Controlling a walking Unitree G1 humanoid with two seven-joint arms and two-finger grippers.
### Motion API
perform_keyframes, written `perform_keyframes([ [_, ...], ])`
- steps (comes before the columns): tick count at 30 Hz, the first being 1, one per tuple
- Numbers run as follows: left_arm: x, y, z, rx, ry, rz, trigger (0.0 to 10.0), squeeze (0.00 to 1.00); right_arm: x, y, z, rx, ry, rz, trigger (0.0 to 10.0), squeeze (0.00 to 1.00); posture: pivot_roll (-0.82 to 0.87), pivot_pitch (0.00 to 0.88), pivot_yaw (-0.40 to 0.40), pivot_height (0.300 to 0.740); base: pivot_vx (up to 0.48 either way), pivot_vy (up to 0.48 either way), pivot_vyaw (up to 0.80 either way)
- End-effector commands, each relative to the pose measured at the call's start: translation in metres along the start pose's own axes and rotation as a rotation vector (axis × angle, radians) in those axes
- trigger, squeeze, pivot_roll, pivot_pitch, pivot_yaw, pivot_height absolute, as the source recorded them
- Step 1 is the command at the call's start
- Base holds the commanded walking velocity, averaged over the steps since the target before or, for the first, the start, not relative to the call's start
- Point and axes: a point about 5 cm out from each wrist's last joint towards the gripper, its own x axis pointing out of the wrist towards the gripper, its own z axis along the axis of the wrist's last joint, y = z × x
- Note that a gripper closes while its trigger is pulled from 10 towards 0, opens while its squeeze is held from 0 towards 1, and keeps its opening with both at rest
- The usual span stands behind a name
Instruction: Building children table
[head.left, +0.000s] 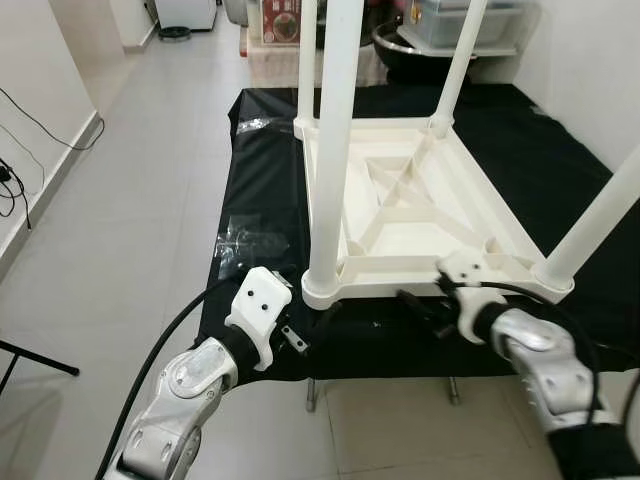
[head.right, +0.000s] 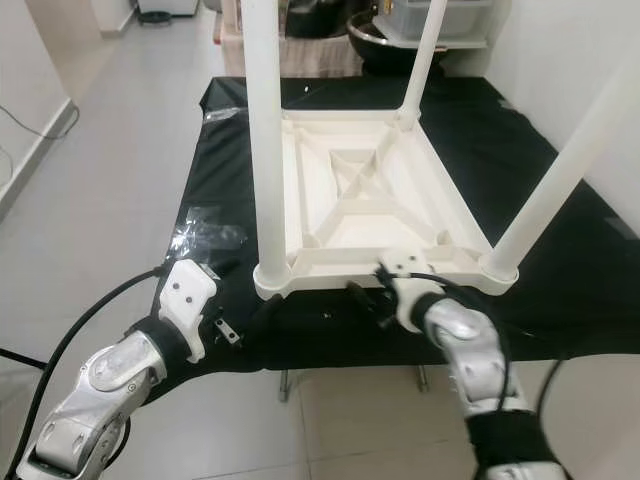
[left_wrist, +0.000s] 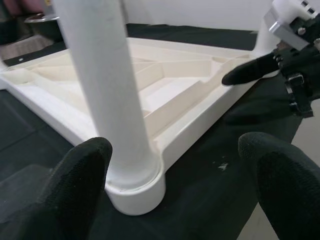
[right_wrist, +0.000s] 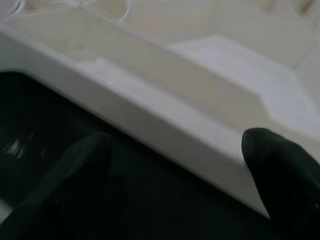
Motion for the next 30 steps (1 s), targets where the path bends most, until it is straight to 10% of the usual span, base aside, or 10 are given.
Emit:
perform_keyframes([
  [1, -0.002, 0.002, -0.004, -0.001, 0.027, -0.01, 10.0, 0.0, -0.02, -0.016, -0.023, 0.048, 0.134, -0.013, 10.0, 0.0, 0.03, 0.144, -0.042, 0.74, 0.0, 0.0, 0.0],
  [11, 0.003, 0.0, -0.006, 0.004, 0.034, -0.035, 10.0, 0.0, -0.07, -0.063, -0.04, 0.097, 0.338, -0.225, 10.0, 0.0, 0.01, 0.147, -0.02, 0.74, 0.0, 0.0, 0.0],
  [30, 0.005, -0.005, -0.007, 0.017, 0.031, -0.048, 10.0, 0.0, -0.081, -0.119, -0.015, -0.032, 0.258, -0.732, 10.0, 0.0, 0.03, 0.133, -0.036, 0.74, 0.0, 0.0, 0.0],
])
